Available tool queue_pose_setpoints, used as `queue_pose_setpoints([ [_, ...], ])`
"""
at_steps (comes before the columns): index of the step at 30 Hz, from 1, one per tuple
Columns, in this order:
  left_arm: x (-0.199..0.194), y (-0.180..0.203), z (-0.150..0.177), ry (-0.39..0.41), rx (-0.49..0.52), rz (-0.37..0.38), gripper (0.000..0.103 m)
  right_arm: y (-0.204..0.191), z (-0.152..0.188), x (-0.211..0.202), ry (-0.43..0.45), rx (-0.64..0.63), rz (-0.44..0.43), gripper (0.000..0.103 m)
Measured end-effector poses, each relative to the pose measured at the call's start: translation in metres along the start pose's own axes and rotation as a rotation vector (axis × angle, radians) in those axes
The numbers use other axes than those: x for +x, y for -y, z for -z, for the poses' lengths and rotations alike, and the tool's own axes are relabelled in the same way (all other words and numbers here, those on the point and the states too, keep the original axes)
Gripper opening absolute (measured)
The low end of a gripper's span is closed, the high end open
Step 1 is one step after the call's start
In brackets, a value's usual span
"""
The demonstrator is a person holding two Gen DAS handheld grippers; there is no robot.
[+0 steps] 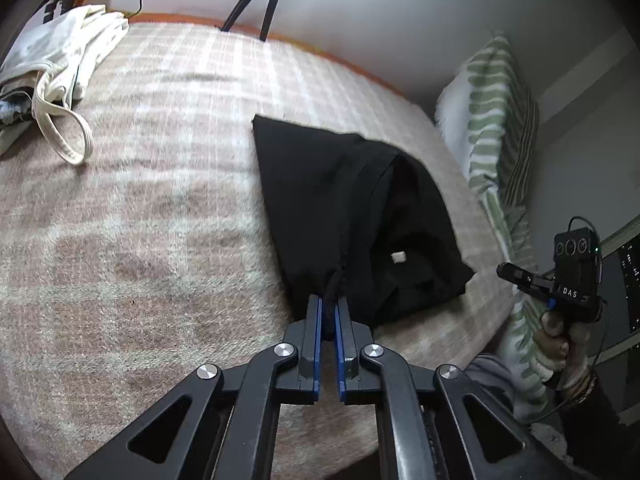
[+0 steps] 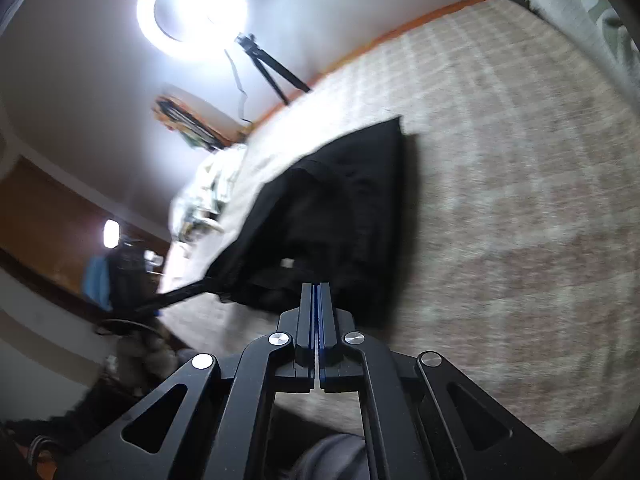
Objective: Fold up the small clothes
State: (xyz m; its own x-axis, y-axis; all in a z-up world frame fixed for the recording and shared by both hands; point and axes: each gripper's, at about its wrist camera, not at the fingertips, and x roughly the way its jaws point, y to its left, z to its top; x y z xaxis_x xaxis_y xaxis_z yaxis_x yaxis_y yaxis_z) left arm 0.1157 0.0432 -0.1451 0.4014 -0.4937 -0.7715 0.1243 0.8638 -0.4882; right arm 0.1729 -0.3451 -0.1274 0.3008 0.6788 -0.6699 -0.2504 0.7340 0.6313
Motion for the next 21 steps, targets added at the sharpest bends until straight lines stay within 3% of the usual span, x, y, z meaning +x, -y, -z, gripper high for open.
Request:
queue_pose_setpoints([
  [4, 0.007, -0.001, -0.001, -0.001, -0.011, 0.003, 0.002, 0.012, 0.002, 0.017, -0.052, 0.095, -0.046, 0.013],
  [8, 0.009, 0.001, -0.004, -0.001, 0.004, -0.01, 0.002, 0.016, -0.001, 0.031, -0.066, 0.164, -0.069, 0.037],
  [12, 0.01, 0.002, -0.007, -0.004, 0.014, -0.021, 0.002, 0.014, -0.004, 0.044, -0.084, 0.189, -0.086, 0.037],
  [13, 0.011, 0.002, -0.008, -0.005, 0.018, -0.024, 0.002, 0.013, -0.005, 0.048, -0.088, 0.176, -0.051, 0.035],
  [15, 0.012, 0.002, -0.009, -0.011, 0.024, -0.028, 0.002, 0.013, -0.005, 0.052, -0.1, 0.162, -0.015, 0.006],
  [18, 0.005, 0.003, -0.011, -0.005, 0.031, -0.024, 0.002, 0.011, -0.007, 0.044, -0.089, 0.156, -0.027, 0.003],
  [21, -0.008, 0.005, -0.013, 0.014, 0.043, -0.015, 0.002, 0.007, -0.01, 0.018, -0.046, 0.16, -0.103, 0.003],
])
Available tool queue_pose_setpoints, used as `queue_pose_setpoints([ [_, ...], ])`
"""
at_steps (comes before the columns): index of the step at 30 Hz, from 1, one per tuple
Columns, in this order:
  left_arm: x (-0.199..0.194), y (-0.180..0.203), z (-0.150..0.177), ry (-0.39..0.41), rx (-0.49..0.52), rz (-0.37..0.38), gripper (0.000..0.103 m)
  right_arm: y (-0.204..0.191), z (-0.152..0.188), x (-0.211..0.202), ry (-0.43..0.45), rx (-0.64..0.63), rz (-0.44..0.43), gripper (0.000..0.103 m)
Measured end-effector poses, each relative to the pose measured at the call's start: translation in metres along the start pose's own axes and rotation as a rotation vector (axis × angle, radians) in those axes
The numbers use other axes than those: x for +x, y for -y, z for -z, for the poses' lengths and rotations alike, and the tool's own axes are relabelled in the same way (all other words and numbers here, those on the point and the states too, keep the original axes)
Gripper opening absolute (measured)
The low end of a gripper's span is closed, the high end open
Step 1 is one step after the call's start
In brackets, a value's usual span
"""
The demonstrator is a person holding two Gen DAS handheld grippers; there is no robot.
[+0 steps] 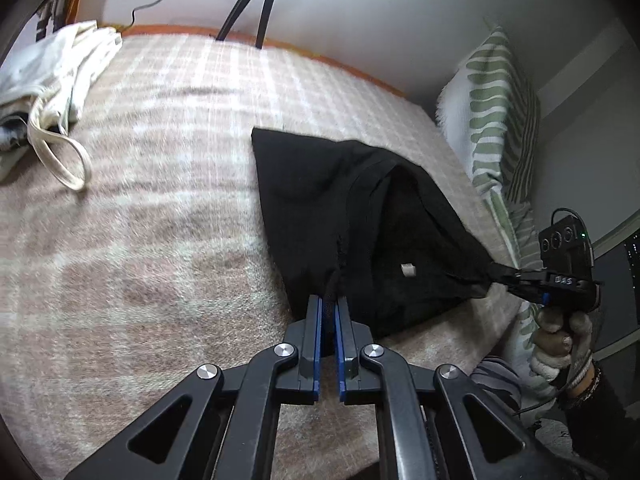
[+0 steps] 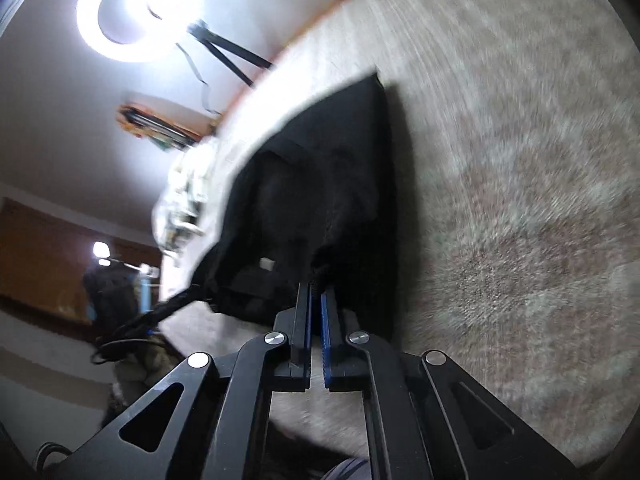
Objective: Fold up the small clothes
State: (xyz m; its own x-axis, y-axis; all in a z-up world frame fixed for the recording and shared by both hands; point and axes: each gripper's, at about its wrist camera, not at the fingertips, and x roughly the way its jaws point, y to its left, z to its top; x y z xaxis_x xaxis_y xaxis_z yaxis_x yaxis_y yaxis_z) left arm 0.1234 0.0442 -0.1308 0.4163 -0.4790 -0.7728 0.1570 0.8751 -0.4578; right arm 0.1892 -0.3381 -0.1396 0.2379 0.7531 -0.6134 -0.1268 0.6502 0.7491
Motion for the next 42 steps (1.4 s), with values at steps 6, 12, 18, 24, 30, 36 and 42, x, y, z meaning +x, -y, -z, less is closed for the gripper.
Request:
queue_pose_setpoints([
  [6, 0.017, -0.006, 0.013, -0.066, 0.027, -0.063, 0.002, 0.008, 0.011, 0.002, -0.049, -0.048, 0.104, 0.003],
  [12, 0.007, -0.001, 0.016, -0.06, 0.075, -0.109, 0.027, 0.001, 0.012, 0.01, -0.1, -0.162, 0.23, 0.007],
  [18, -0.017, 0.0, 0.004, 0.021, 0.121, -0.15, 0.03, -0.016, -0.001, -0.01, -0.055, -0.295, 0.324, 0.009],
  [24, -0.003, 0.001, -0.023, 0.072, 0.137, -0.155, 0.03, -0.035, -0.03, -0.008, 0.095, -0.375, 0.243, 0.009],
  [30, 0.029, 0.019, -0.058, 0.109, 0.159, -0.138, 0.029, -0.066, -0.07, 0.043, 0.083, -0.484, 0.227, 0.009],
  [36, 0.064, 0.038, -0.085, 0.109, 0.212, -0.137, 0.029, -0.08, -0.099, 0.095, 0.019, -0.573, 0.25, 0.009],
  [42, 0.095, 0.032, -0.097, 0.092, 0.244, -0.215, 0.029, -0.065, -0.11, 0.129, -0.051, -0.595, 0.296, 0.009],
])
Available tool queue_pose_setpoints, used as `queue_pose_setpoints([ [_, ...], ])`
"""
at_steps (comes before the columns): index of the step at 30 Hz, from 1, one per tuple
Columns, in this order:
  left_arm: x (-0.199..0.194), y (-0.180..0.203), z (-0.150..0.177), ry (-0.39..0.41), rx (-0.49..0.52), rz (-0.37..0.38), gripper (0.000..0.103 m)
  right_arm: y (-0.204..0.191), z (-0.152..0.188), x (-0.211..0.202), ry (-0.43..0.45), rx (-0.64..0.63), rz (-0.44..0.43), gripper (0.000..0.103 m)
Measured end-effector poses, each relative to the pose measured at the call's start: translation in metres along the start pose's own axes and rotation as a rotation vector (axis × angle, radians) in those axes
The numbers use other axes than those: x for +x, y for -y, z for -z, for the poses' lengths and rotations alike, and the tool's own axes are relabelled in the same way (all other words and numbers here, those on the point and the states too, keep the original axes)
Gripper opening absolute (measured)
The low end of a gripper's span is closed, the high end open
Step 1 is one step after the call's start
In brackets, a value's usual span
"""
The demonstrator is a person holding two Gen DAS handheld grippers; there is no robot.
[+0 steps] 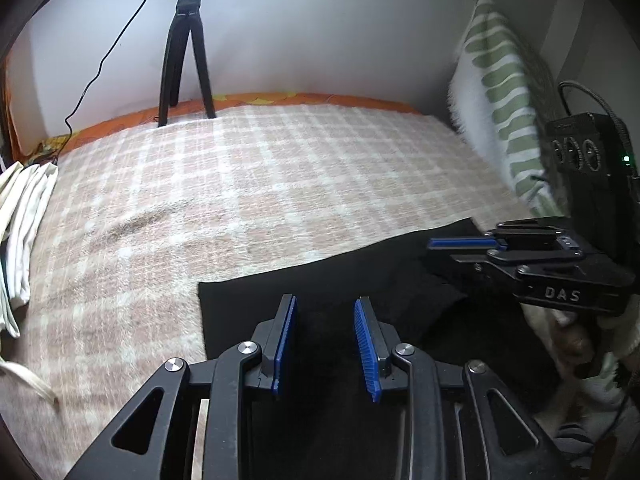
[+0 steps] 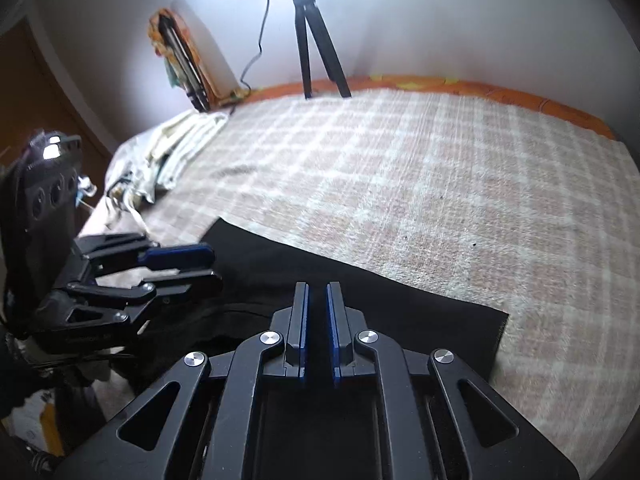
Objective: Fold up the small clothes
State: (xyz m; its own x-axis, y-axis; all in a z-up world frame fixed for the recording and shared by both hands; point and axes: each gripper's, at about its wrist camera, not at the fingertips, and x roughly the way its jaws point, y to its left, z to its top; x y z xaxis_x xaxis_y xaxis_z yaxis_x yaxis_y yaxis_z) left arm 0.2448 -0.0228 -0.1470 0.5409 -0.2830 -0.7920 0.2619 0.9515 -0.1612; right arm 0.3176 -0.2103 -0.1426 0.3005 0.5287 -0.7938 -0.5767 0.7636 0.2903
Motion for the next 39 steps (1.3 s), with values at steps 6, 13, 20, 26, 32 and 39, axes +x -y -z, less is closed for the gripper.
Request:
queue_pose_setpoints([
  [6, 0.015, -0.015, 0.003, -0.008, -0.004, -0.078, 0.031, 0.022, 0.009, 0.007, -0.034, 0.017, 0.042, 0.007],
  [13, -0.023, -0.043, 0.012, 0.025, -0.071, -0.072, 0.041, 0.062, 0.023, -0.042, 0.013, 0.158, 0.108, 0.015],
  [20, -0.046, -0.065, 0.039, -0.037, -0.256, 0.091, 0.06, 0.074, 0.069, -0.074, 0.022, 0.327, -0.068, 0.043],
  [26, -0.044, -0.081, 0.059, -0.083, -0.434, 0.212, 0.059, 0.072, 0.1, -0.061, -0.017, 0.422, -0.18, 0.043],
  [32, -0.04, -0.082, 0.061, -0.084, -0.471, 0.267, 0.059, 0.088, 0.107, -0.057, 0.038, 0.529, -0.284, 0.043],
  [39, -0.018, -0.073, 0.046, -0.061, -0.507, 0.29, 0.044, 0.087, 0.097, -0.04, 0.085, 0.576, -0.326, 0.031],
])
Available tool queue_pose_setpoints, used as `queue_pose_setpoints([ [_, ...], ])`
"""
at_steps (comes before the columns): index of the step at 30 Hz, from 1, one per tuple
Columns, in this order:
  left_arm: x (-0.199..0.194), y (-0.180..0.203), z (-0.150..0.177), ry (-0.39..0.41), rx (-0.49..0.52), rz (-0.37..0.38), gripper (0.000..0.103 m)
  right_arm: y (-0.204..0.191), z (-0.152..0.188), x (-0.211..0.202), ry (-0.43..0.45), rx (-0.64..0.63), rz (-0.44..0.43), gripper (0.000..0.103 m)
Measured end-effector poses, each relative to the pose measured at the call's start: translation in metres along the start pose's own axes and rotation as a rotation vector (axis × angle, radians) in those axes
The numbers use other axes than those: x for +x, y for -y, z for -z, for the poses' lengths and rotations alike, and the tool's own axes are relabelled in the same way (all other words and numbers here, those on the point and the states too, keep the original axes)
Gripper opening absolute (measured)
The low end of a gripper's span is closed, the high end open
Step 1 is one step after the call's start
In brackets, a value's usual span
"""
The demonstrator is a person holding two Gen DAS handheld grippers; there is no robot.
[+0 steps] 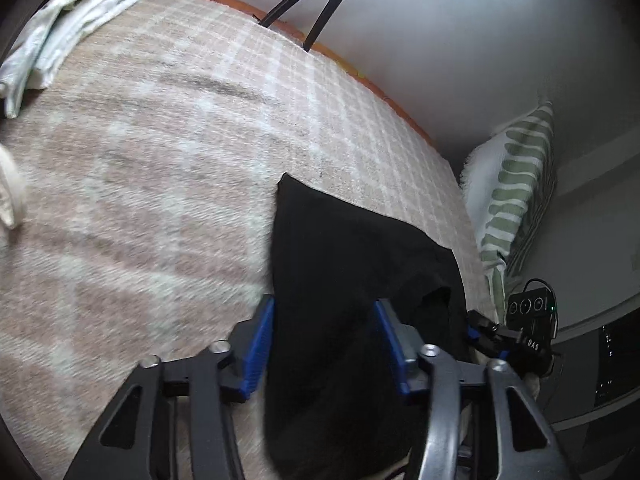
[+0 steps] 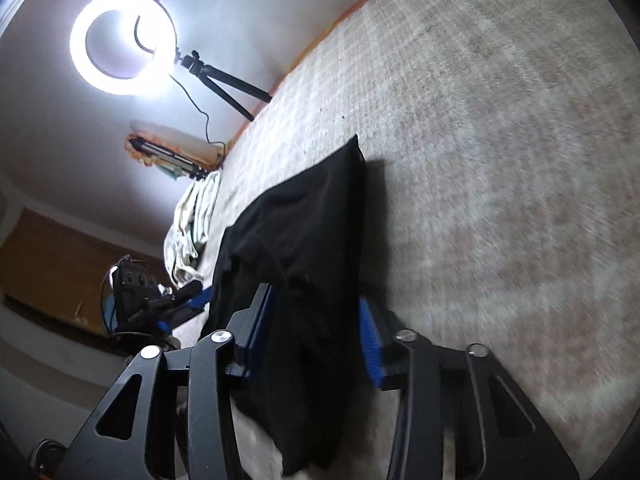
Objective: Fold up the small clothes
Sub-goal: 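Grasp the folded black bundle with both tools and lift it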
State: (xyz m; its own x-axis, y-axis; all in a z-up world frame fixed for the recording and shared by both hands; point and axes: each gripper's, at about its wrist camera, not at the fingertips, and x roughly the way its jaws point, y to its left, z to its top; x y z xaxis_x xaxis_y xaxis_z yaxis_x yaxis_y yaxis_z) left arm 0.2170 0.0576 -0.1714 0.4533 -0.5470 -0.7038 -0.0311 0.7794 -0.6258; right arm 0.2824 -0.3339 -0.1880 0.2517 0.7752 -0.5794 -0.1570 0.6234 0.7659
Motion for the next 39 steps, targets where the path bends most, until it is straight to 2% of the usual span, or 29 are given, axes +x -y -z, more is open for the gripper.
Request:
queue_pose_setpoints([
  [2, 0.006, 0.005, -0.002, 0.008, 0.018, -0.019, 0.032, -0.005, -0.002, 0.008, -0.006, -0.004, 0.003, 0.025],
  [3, 0.009, 0.008, -0.004, 0.009, 0.035, -0.041, 0.019, -0.008, -0.002, 0.011, -0.009, -0.006, 0.012, 0.02],
  [4, 0.011, 0.011, -0.004, 0.013, 0.048, -0.057, 0.012, -0.012, -0.002, 0.014, -0.016, -0.013, 0.033, 0.01],
  [6, 0.01, 0.018, -0.001, 0.034, 0.077, -0.077, 0.008, -0.019, 0.0, 0.014, -0.009, -0.052, 0.085, 0.008],
  [13, -0.01, 0.04, 0.004, 0.107, 0.2, -0.123, 0.006, -0.071, 0.008, -0.001, 0.029, -0.257, 0.206, 0.006],
  [19, -0.042, 0.052, 0.004, 0.177, 0.256, -0.133, 0.006, -0.119, 0.012, -0.004, 0.053, -0.391, 0.242, 0.006],
  [29, -0.113, 0.039, -0.011, 0.287, 0.277, -0.157, 0.006, -0.188, 0.01, 0.019, 0.074, -0.51, 0.227, 0.006],
  [39, -0.185, -0.011, -0.034, 0.381, 0.255, -0.22, 0.006, -0.264, 0.003, 0.083, 0.047, -0.621, 0.177, 0.006],
])
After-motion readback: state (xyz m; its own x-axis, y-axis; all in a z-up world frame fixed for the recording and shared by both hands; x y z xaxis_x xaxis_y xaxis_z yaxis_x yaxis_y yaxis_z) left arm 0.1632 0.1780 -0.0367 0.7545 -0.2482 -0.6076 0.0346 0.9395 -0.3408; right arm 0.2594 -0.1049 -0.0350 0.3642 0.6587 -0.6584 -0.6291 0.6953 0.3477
